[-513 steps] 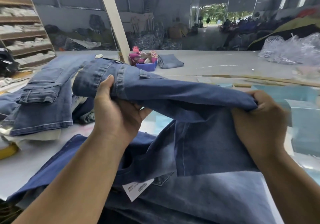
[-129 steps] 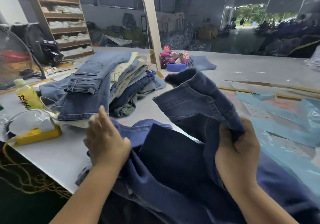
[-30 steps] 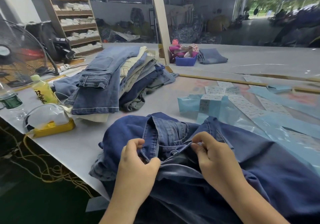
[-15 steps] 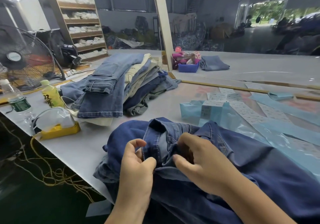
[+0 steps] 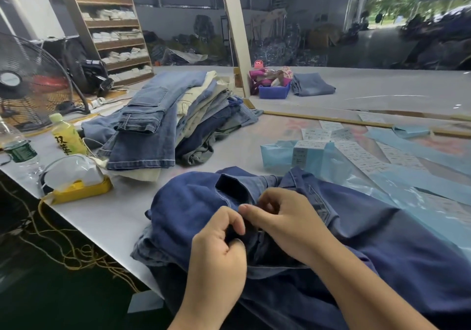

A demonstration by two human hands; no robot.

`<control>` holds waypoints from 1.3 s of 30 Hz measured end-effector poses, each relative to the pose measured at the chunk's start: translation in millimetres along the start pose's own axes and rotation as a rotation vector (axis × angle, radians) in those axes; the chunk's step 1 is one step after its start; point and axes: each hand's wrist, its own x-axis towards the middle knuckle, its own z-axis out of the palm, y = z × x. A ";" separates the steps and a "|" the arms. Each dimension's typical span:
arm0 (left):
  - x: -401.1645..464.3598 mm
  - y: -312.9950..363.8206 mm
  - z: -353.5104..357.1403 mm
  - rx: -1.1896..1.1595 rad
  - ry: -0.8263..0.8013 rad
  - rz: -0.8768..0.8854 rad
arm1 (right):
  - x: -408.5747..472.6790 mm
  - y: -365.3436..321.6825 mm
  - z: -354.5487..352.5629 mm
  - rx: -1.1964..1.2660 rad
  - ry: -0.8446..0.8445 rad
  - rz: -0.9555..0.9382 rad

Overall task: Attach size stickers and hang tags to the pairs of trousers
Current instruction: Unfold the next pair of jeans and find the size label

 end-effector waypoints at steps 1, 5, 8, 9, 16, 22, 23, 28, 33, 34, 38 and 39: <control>-0.9 0.8 0.1 0.031 -0.018 0.021 | 3.1 0.3 3.4 -0.040 0.024 0.021; -0.7 -2.8 -3.5 0.119 -0.022 -0.011 | 9.1 8.2 10.2 0.054 -0.025 0.091; -0.9 -4.8 -5.5 0.175 0.071 -0.075 | 3.3 16.0 8.8 0.394 0.012 0.156; -0.6 -5.4 -6.6 0.186 0.120 -0.100 | 0.9 17.7 7.2 0.479 0.030 0.174; 7.9 -9.1 -20.6 0.388 0.178 -0.193 | -10.6 24.3 -6.1 0.714 0.080 0.201; 10.5 -7.2 -16.6 0.668 0.121 -0.005 | -19.7 29.2 -5.8 0.773 0.169 0.246; 12.6 -6.0 -15.8 0.707 0.114 -0.017 | -20.0 29.7 -6.5 0.783 0.188 0.257; 29.9 17.5 -8.0 0.773 0.033 0.293 | -16.3 26.9 -13.8 0.785 0.096 0.309; 55.6 40.8 9.9 0.829 -0.228 0.430 | -16.4 23.7 -18.0 0.162 0.131 0.011; 59.1 43.9 10.1 0.828 -0.220 0.452 | -16.8 22.3 -20.5 0.010 0.184 -0.071; 81.6 50.0 11.5 0.771 -0.170 0.544 | -15.3 18.3 -32.3 -0.020 0.186 -0.232; 89.5 50.4 13.1 0.762 -0.225 0.550 | -14.3 20.1 -33.9 0.024 0.164 -0.214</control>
